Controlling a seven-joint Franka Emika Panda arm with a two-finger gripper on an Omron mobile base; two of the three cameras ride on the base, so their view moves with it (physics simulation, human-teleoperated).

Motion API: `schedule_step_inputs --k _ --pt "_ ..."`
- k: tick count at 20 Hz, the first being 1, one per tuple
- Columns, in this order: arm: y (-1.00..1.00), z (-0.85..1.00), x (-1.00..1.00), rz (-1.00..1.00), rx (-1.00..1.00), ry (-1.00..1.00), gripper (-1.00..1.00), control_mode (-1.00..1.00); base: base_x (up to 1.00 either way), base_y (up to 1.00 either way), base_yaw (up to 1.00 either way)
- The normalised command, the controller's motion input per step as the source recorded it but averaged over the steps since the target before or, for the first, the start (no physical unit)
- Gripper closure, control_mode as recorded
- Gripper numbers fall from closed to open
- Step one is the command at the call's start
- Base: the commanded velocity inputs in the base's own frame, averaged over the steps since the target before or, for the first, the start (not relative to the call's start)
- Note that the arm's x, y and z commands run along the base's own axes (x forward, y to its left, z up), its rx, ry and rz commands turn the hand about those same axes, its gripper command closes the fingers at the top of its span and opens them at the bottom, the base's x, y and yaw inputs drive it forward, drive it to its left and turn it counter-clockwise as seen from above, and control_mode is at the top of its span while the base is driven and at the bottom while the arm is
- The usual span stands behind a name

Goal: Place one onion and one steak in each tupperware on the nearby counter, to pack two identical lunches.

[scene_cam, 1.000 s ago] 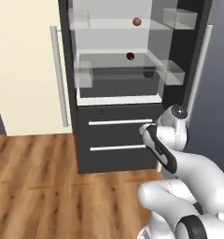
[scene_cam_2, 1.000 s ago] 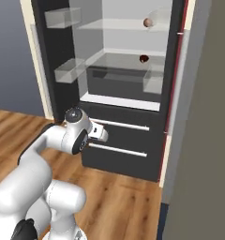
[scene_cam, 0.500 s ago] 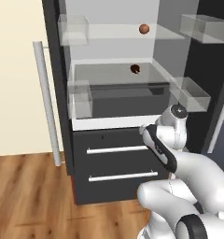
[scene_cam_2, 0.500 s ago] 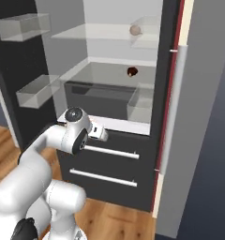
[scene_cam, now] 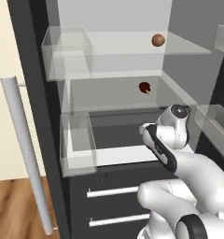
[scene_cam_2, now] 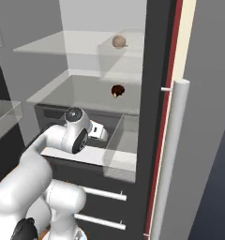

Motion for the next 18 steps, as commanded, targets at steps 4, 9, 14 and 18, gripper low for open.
schedule_step_inputs --k 4,9,14,18 --pt "0.00 0.00 0.00 0.00 0.00 0.00 -1.00 1.00 0.91 0.06 -0.06" --pt "0.00 0.00 0.02 0.00 0.00 0.00 -1.00 -1.00 0.50 0.09 -0.04" --pt "0.00 0.28 0.01 0.00 -0.01 -0.09 -1.00 -1.00 0.00 0.00 0.00" --pt "0.00 0.50 0.03 0.00 -0.02 -0.01 -1.00 -1.00 0.00 0.00 0.00"
